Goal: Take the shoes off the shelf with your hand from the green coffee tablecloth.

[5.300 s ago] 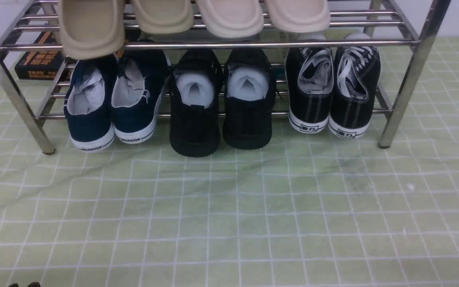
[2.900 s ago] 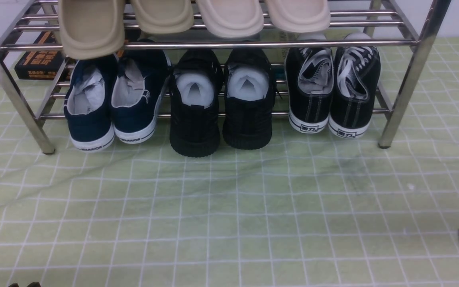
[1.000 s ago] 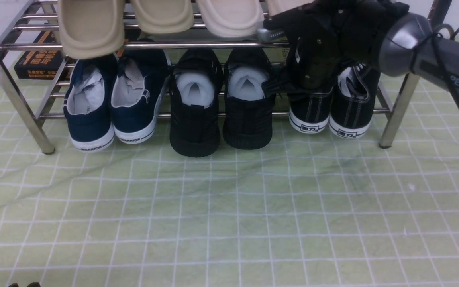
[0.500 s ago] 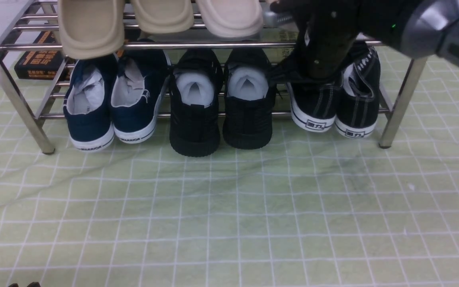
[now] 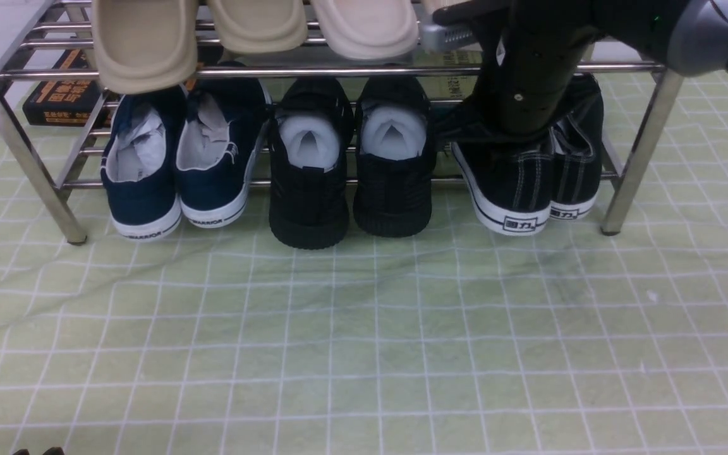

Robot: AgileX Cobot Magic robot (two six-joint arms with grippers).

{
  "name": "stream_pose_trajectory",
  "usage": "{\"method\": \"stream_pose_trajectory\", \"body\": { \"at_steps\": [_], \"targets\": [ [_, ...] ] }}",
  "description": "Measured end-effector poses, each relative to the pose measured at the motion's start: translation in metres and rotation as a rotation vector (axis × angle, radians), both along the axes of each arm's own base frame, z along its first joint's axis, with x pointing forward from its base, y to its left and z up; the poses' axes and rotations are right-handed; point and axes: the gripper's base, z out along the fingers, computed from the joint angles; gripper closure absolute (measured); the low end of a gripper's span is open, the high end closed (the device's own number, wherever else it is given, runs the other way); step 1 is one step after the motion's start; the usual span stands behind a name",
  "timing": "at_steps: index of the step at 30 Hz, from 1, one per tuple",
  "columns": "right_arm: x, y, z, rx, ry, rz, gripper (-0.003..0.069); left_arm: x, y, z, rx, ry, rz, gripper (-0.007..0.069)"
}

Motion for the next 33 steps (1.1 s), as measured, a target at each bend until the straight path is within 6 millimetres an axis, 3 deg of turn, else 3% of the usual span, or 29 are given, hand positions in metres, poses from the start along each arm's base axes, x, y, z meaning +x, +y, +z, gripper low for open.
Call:
{"method": "stream_pose_trajectory", "body": {
  "at_steps": [16,28,33],
  "targets": [
    [-0.019,0.027,0.003,-0.010,-0.001,0.113,0.0648,0.000,0.000,0.000,0.000,0.000,0.000,0.0383],
    [-0.055,0.020,0.061,0.073,-0.094,0.126,0.0648,0.000,0.000,0.000,0.000,0.000,0.000,0.0383],
    [-0.079,0.010,0.096,0.182,-0.129,0.140,0.0648,0.000,0.000,0.000,0.000,0.000,0.000,0.0383]
  ]
}}
